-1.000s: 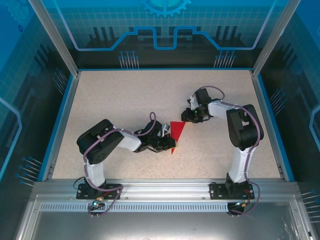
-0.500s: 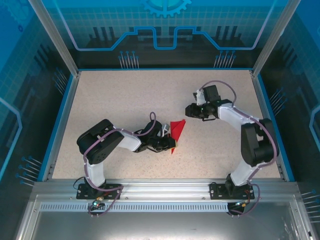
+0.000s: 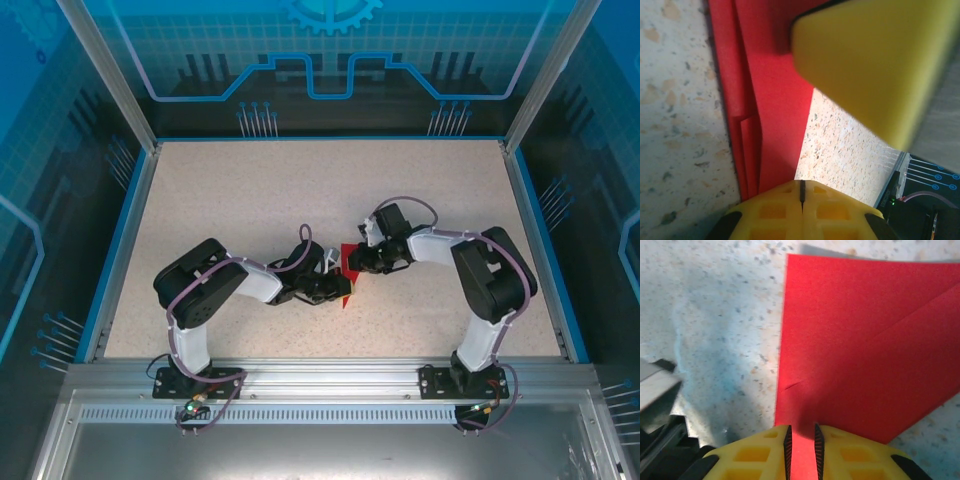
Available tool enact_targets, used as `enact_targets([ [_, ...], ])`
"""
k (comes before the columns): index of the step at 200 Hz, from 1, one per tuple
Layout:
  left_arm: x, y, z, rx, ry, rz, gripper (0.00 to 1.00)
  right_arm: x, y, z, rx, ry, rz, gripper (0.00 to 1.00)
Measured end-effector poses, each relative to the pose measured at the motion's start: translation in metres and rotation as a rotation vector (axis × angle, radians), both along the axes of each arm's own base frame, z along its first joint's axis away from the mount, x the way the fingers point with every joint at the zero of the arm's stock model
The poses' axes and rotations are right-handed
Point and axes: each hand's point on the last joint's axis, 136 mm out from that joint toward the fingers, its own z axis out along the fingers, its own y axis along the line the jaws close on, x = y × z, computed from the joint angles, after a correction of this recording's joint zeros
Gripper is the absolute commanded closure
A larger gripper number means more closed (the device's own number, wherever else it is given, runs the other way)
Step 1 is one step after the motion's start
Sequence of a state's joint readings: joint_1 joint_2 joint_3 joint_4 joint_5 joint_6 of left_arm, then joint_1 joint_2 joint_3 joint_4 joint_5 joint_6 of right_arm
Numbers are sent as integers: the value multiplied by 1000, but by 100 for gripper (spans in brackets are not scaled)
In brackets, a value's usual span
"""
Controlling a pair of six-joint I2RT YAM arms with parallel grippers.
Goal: Fold a paper plane with a square sheet of paper (fold left side to right side)
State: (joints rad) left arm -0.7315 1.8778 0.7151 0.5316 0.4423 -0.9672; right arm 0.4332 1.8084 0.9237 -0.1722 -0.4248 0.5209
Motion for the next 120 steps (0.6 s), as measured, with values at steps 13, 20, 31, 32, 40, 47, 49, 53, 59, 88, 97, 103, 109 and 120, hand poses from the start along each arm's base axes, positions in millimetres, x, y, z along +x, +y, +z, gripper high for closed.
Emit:
enact_targets([
  [13, 0, 0, 1, 1, 0, 0, 99, 2, 1, -1, -2, 10, -2, 78],
  [20, -1, 1, 1, 2, 2, 0, 98, 2, 2, -1, -5, 13, -1, 79],
  [31, -1, 1, 4, 4, 3, -1, 96, 2, 2, -2, -10, 22, 0, 79],
  [32, -2, 1, 4, 4, 3, -1, 96, 3, 3, -2, -10, 22, 0, 79],
  [40, -2, 2, 6, 5, 5, -1, 95, 3, 3, -2, -13, 26, 0, 79],
  [47, -4, 2, 9, 5, 5, -3, 94, 3, 3, -2, -15, 29, 0, 79],
  [49, -4, 2, 11, 4, 4, -3, 94, 3, 3, -3, -15, 29, 0, 79],
  [53, -5, 2, 13, 3, 4, -6, 93, 3, 3, -3, -16, 30, 0, 79],
  [59, -6, 1, 16, 2, 2, -8, 93, 3, 3, -3, -18, 31, 0, 79],
  [88, -14, -2, 31, -19, -2, -34, 91, 4, 3, -2, -22, 35, 0, 79],
  [97, -17, -3, 31, -21, 3, -44, 91, 4, 3, -3, -24, 36, -1, 79],
  [103, -18, -4, 31, -19, 7, -47, 91, 4, 2, -3, -24, 36, -1, 79],
  [109, -20, -4, 30, -18, 14, -51, 91, 4, 2, -3, -25, 37, -1, 79],
  [120, -23, -5, 29, -17, 21, -59, 90, 4, 2, -3, -26, 37, -1, 79],
])
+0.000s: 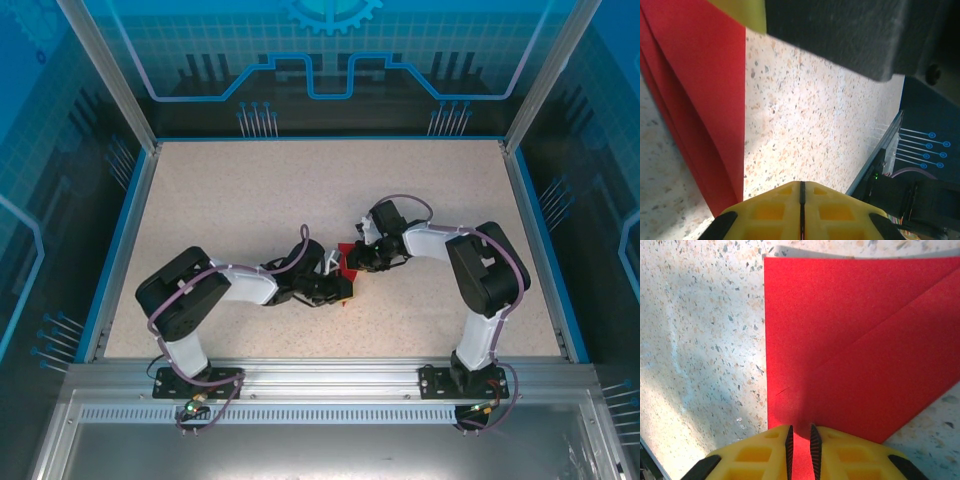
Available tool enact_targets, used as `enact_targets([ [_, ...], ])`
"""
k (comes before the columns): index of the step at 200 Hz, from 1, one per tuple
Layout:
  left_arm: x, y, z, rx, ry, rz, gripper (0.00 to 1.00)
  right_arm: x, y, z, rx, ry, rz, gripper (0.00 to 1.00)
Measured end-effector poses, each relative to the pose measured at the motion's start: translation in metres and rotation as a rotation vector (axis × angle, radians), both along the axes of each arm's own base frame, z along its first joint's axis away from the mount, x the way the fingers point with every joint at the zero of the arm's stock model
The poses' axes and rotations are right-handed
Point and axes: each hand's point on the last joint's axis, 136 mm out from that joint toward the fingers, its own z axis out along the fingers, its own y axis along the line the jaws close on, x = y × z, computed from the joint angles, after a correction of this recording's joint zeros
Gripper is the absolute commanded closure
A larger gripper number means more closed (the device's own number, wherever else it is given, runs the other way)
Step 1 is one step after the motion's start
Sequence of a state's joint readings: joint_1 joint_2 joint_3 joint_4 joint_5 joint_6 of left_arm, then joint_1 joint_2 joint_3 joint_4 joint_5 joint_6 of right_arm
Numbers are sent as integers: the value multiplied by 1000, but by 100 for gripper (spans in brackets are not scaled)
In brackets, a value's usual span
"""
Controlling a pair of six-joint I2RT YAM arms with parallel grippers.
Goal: Fold a paper plane with a square sheet of paper (fold left side to right side)
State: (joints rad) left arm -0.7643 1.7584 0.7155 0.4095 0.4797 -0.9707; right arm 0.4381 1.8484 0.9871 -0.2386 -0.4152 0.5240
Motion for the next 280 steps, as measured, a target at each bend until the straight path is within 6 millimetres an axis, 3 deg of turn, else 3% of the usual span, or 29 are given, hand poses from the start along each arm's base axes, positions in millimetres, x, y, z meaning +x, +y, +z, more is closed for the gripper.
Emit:
enact_targets([
  [72, -5, 3, -23, 49, 47, 0, 91, 1, -1, 0, -7, -1, -2, 79],
  [154, -4, 8, -29, 50, 64, 44, 92, 2, -3, 0, -29, 0, -2, 79],
  [249, -15, 26, -30, 33, 73, 98, 95, 2, -4, -2, -51, 12, 6, 79],
  [280, -12, 31, -17, 14, 61, 115, 90, 2, -3, -1, -55, 12, 8, 79],
])
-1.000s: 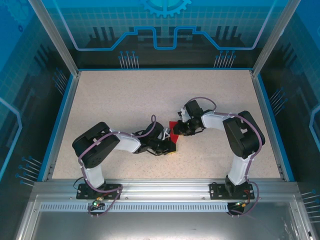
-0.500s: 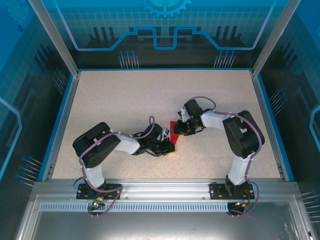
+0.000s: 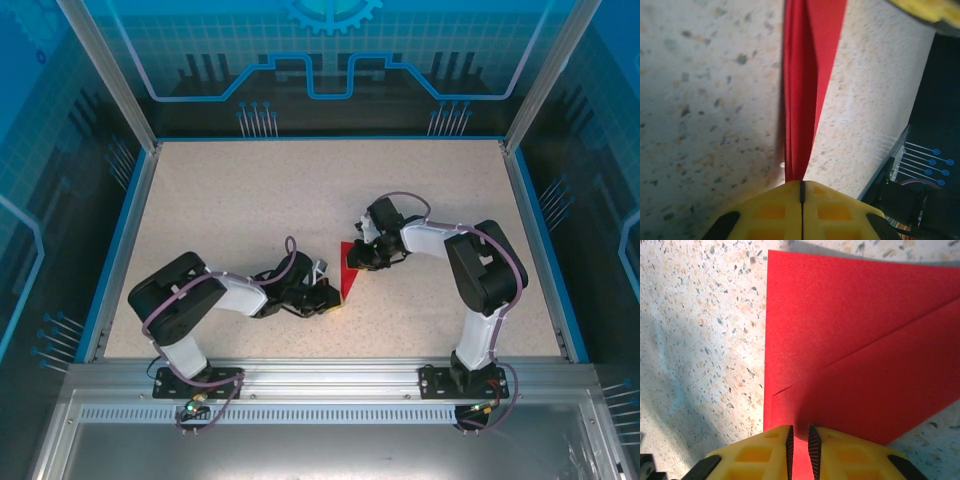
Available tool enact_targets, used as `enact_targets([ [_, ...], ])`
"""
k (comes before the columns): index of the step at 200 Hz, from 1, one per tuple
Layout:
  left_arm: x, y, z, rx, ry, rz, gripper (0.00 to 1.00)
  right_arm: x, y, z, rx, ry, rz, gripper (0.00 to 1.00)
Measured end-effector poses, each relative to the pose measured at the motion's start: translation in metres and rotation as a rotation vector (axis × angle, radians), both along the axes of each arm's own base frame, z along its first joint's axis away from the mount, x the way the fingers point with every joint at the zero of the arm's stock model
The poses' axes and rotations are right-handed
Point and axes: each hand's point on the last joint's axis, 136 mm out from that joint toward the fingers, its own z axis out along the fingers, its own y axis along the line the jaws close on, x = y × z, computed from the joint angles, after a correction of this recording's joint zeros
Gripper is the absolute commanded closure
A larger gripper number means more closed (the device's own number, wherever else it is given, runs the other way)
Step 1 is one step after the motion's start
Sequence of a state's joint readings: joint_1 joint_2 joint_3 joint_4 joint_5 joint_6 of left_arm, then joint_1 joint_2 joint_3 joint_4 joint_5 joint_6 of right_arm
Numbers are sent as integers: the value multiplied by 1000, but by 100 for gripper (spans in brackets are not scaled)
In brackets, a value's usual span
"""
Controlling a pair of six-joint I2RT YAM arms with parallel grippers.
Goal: Fold a paper plane with a square sheet of paper (fold left side to right side)
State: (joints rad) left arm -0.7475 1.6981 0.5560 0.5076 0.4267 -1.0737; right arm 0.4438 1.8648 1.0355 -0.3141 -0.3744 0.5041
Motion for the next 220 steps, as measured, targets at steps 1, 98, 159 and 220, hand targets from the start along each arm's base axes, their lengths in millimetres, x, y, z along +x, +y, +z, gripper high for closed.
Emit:
enact_targets([
  [1, 0, 0, 0, 0, 0, 1, 90, 0, 0, 0, 0, 0, 0, 79],
  [98, 31, -14, 6, 2, -26, -6, 78, 0, 0, 0, -1, 1, 0, 79],
  [159, 28, -8, -14, 46, 13, -10, 91, -1, -2, 3, -1, -26, 10, 84],
  [220, 27, -7, -16, 13, 17, -17, 95, -17, -7, 33, 41, -115, 23, 87],
])
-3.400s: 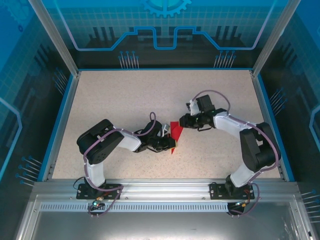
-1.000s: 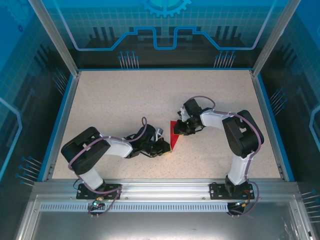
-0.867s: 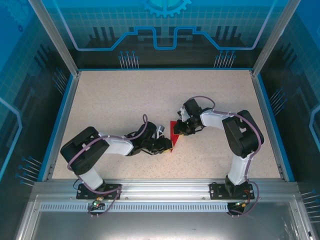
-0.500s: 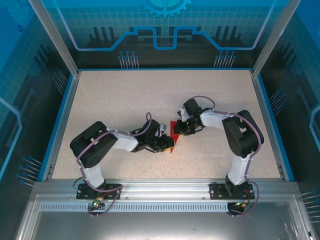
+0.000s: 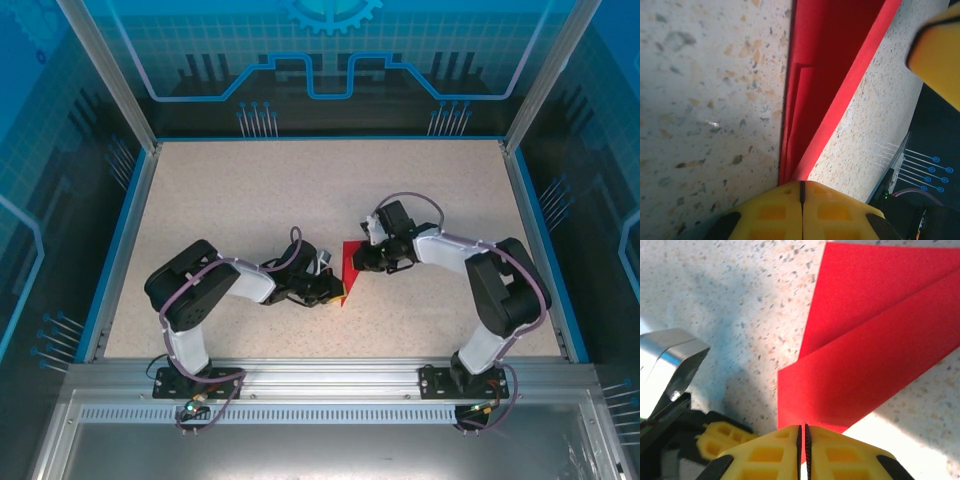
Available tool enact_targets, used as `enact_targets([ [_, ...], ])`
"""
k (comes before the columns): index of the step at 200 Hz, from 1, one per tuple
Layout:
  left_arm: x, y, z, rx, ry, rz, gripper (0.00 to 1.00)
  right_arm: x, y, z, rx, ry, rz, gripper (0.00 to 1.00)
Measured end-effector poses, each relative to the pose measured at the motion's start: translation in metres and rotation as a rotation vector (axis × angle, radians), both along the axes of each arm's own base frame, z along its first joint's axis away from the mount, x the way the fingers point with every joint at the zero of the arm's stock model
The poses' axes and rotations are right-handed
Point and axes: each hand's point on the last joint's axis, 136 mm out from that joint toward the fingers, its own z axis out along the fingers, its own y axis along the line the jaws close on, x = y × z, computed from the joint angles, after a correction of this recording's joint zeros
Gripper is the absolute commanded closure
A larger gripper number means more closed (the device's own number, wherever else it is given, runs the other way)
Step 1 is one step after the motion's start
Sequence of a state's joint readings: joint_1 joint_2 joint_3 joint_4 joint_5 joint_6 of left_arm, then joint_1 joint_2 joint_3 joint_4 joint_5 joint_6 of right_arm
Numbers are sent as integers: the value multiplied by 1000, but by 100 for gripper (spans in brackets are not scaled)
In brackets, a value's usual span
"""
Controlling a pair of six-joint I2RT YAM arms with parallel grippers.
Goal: Fold a paper plane with a square sheet of paper (fold left side to right side)
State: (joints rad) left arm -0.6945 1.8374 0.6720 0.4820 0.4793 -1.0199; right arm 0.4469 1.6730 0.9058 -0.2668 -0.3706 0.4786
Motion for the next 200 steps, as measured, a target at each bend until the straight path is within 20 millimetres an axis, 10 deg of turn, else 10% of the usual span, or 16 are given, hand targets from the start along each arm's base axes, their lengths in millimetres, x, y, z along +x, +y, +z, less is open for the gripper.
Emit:
enact_targets([
  [64, 0, 0, -1, 17, 11, -3, 99, -34, 15, -20, 7, 60, 59, 88],
  [200, 0, 0, -2, 58, 32, -1, 100, -32, 15, -34, -56, 96, 75, 87],
])
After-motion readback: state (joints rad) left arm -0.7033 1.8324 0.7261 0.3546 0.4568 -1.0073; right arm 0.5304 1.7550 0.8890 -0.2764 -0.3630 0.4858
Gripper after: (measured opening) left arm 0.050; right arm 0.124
